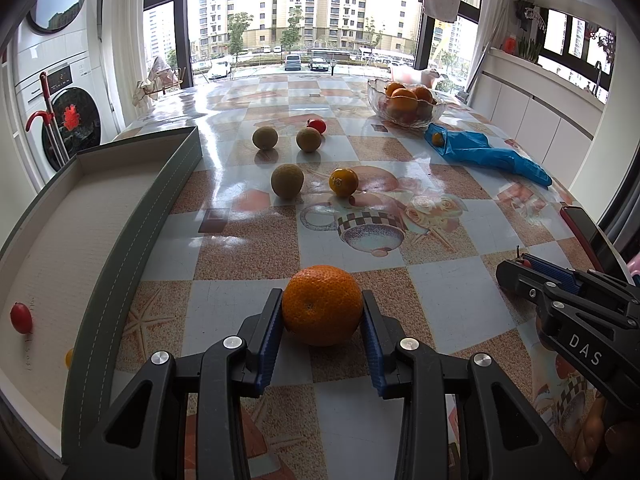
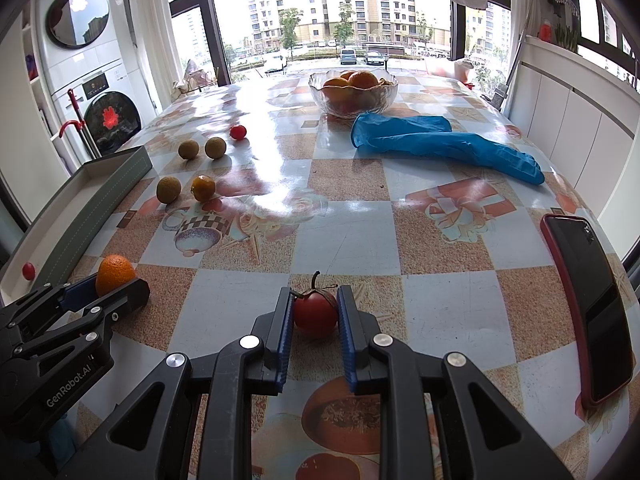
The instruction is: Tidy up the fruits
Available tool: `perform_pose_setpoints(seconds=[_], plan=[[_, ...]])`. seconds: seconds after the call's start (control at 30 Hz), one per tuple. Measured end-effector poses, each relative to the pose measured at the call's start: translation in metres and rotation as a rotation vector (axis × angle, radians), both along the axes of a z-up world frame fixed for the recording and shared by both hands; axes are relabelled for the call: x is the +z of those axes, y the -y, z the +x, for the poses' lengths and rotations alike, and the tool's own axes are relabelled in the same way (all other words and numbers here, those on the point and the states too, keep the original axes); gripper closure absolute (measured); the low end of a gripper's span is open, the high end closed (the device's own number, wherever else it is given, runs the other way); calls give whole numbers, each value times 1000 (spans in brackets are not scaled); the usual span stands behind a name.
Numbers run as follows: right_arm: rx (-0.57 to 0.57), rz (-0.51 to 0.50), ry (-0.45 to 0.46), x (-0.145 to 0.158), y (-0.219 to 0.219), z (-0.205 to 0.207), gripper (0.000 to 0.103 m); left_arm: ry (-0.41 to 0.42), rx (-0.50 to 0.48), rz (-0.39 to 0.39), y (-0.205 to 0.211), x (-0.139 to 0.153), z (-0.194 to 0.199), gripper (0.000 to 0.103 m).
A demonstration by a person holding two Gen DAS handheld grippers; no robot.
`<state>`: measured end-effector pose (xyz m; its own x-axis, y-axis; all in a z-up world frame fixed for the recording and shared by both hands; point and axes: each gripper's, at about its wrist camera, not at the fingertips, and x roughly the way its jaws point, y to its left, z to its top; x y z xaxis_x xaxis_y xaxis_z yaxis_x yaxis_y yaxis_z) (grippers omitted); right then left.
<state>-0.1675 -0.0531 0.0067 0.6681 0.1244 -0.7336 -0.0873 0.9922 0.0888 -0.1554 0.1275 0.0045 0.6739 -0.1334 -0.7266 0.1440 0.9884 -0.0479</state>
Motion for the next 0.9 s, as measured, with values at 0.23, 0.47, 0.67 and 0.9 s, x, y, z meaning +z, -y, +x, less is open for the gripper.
perform_pose_setpoints(seconds=[0.23,0.47,0.67,0.9], plan=[[0,5,0,0,1,0,80,0,0,1,0,0,0,65],[0,18,1,1,0,-1,80,0,0,-2,0,0,0,65],[3,24,-11,2,0,-1,80,-5,-5,-36,-3,1,1,65],[-15,46,-61,5,3,-10,80,-17,-12,-98,-10,2,3,65]])
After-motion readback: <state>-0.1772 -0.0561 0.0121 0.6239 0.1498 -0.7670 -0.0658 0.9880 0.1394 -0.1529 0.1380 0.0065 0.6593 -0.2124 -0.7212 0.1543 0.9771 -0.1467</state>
